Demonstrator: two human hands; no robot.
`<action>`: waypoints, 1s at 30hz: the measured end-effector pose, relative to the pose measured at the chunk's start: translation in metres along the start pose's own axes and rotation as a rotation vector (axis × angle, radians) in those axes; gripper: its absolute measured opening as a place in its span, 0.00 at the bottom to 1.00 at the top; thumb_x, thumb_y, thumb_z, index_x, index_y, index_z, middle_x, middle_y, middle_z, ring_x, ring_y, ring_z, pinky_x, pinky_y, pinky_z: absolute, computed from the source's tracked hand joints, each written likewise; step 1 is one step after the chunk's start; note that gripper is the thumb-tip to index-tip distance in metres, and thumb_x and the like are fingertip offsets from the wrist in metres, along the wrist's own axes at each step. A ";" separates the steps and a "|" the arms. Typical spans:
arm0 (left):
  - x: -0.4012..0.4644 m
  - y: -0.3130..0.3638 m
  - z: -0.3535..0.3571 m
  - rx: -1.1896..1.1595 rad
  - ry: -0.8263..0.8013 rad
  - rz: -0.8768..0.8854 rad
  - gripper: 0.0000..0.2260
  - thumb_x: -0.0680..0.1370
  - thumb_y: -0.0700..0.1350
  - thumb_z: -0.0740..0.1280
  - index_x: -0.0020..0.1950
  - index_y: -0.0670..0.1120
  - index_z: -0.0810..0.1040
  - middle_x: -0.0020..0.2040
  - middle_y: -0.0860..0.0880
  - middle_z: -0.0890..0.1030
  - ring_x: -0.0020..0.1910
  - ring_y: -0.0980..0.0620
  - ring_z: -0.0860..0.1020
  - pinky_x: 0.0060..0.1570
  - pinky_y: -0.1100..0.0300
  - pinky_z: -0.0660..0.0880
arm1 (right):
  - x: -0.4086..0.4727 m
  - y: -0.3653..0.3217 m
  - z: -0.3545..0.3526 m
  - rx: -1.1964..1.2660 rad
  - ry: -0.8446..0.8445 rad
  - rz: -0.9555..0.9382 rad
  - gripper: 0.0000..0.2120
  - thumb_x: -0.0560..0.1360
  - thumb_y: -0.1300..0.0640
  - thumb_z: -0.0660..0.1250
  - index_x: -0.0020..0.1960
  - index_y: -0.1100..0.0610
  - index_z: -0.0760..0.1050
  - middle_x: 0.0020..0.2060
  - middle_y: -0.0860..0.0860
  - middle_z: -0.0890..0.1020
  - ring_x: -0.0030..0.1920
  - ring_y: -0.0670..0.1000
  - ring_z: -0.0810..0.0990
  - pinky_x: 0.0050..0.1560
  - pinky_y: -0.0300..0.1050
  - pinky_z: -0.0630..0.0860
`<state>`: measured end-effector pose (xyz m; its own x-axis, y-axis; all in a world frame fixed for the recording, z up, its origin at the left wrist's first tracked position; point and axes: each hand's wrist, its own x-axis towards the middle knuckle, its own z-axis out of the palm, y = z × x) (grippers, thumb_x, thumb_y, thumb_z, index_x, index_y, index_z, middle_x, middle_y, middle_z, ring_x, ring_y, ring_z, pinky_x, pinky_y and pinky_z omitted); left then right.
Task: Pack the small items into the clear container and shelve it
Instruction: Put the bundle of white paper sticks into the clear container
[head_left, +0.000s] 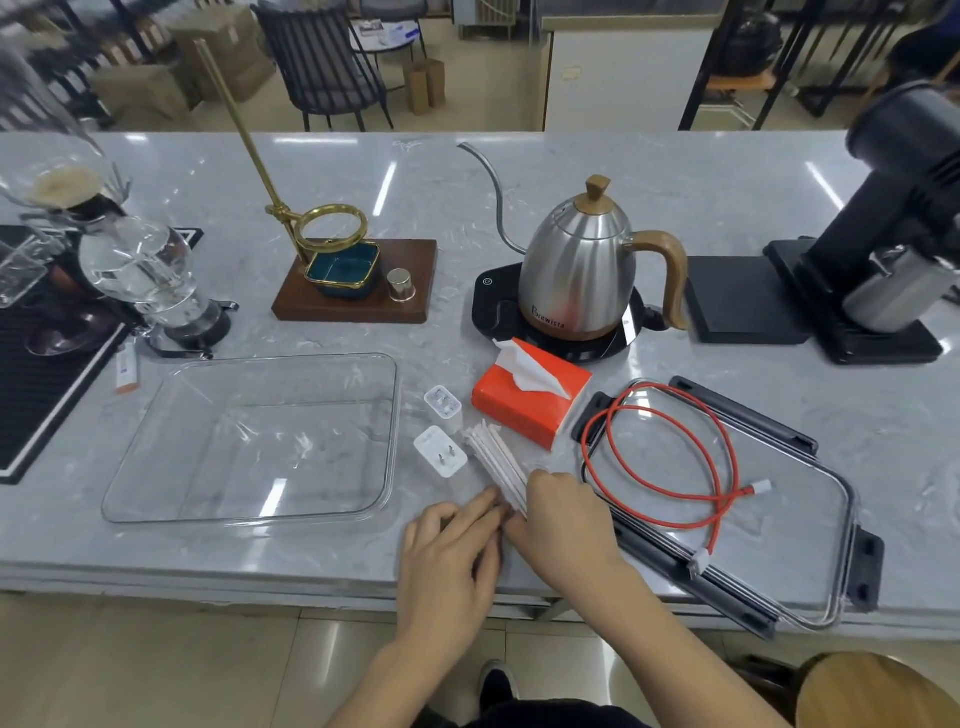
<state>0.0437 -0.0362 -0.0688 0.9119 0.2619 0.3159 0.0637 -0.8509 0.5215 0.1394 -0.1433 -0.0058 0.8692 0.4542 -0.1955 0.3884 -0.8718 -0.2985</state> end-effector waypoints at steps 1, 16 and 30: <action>0.000 0.000 0.000 -0.001 -0.002 -0.004 0.15 0.77 0.48 0.62 0.61 0.56 0.82 0.67 0.64 0.77 0.50 0.54 0.73 0.50 0.57 0.69 | 0.000 0.000 0.000 0.003 0.001 -0.001 0.08 0.74 0.55 0.63 0.42 0.57 0.65 0.47 0.57 0.82 0.47 0.60 0.82 0.37 0.45 0.68; 0.000 0.000 0.000 -0.002 0.000 -0.025 0.14 0.79 0.49 0.62 0.61 0.55 0.82 0.67 0.64 0.76 0.52 0.57 0.73 0.53 0.64 0.65 | -0.006 0.015 0.004 0.198 0.062 -0.002 0.11 0.73 0.50 0.63 0.48 0.58 0.74 0.42 0.55 0.82 0.42 0.58 0.81 0.38 0.48 0.73; 0.008 0.011 -0.013 -0.203 -0.097 -0.150 0.13 0.81 0.49 0.62 0.64 0.57 0.79 0.63 0.64 0.78 0.61 0.67 0.72 0.60 0.68 0.66 | -0.011 0.031 0.000 0.514 0.049 -0.052 0.04 0.78 0.59 0.61 0.49 0.59 0.67 0.34 0.51 0.73 0.35 0.53 0.73 0.37 0.53 0.70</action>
<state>0.0463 -0.0378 -0.0505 0.9337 0.3250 0.1506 0.1276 -0.6946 0.7080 0.1422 -0.1748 -0.0126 0.8707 0.4749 -0.1276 0.2422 -0.6399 -0.7293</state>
